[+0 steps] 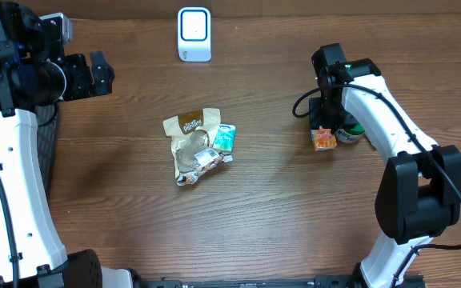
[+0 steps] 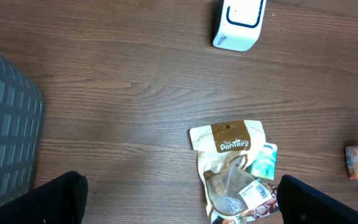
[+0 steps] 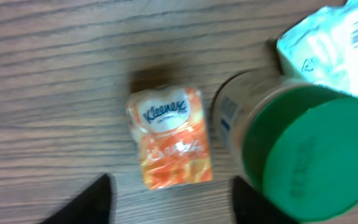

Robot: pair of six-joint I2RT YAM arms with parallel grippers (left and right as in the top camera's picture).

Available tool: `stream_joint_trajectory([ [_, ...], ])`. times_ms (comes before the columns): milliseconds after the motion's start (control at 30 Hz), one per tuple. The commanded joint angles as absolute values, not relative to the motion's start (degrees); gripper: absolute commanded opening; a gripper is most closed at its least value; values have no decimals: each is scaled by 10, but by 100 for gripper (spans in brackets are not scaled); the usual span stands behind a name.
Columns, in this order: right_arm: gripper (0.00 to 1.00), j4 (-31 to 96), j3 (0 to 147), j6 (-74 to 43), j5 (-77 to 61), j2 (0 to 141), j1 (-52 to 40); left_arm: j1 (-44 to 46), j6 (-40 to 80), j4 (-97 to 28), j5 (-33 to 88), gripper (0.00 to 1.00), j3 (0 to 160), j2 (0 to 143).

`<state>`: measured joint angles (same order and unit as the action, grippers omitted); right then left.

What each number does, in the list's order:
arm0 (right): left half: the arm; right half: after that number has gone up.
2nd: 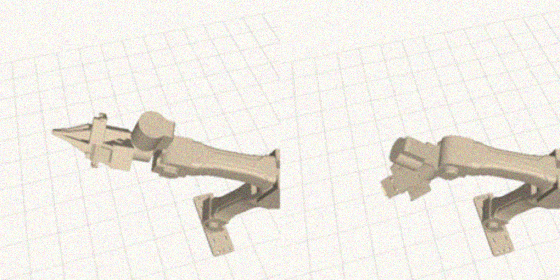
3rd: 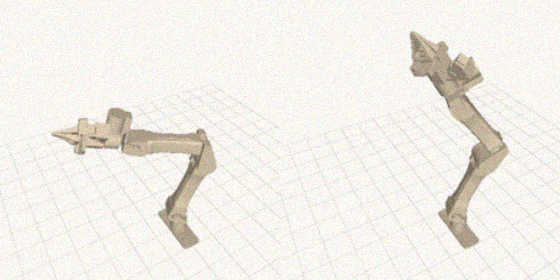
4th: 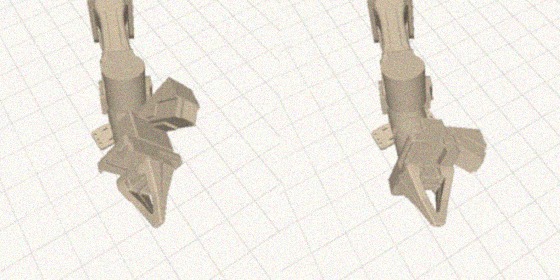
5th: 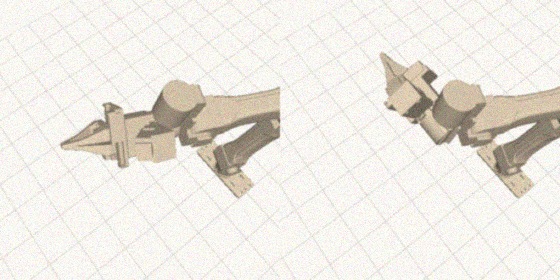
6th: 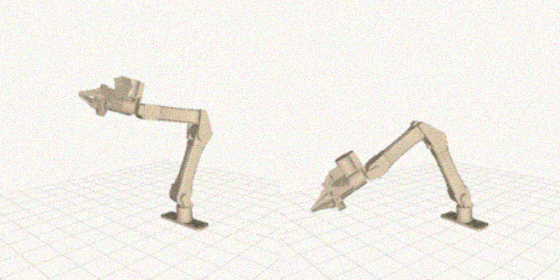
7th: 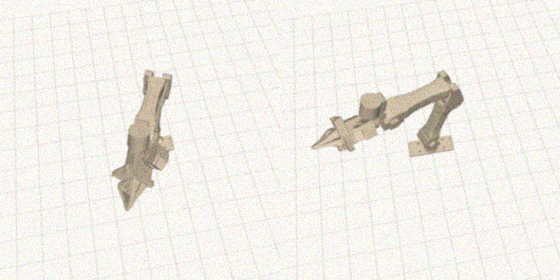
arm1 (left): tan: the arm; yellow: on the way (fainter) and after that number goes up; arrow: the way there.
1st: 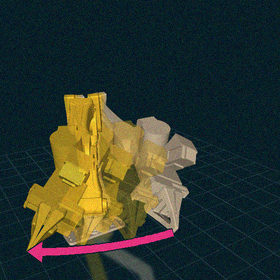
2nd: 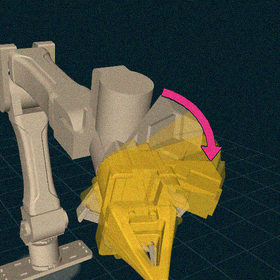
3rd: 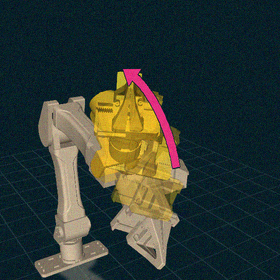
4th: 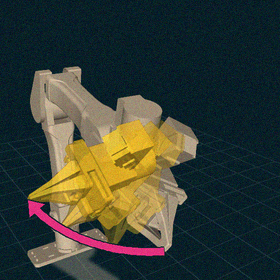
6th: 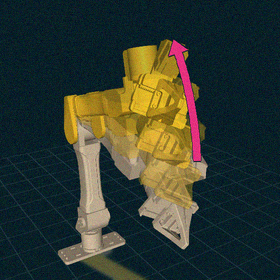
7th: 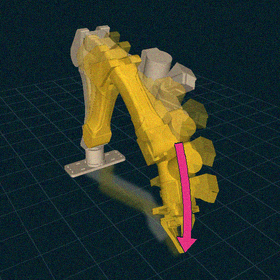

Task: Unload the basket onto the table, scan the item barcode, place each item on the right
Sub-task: 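Carry the orange box right and set it down near the jar, then reach the right gripper to the teal Kleenex pack and grasp it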

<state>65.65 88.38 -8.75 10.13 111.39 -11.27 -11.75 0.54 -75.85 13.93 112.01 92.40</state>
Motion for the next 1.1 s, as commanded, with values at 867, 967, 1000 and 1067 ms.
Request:
stream_joint_trajectory([
  [867, 31, 340, 770, -496, -91, 1132, -346, -120, 13, -759, 144, 99, 1124, 925],
  [967, 31, 335, 771, -498, -91, 1154, -350, -120, 13, -759, 144, 100, 1124, 925],
  [1000, 31, 335, 770, -498, -91, 1159, -350, -120, 13, -759, 144, 100, 1124, 925],
  [1067, 28, 332, 771, -497, -93, 1170, -350, -120, 13, -759, 144, 99, 1124, 925],
])
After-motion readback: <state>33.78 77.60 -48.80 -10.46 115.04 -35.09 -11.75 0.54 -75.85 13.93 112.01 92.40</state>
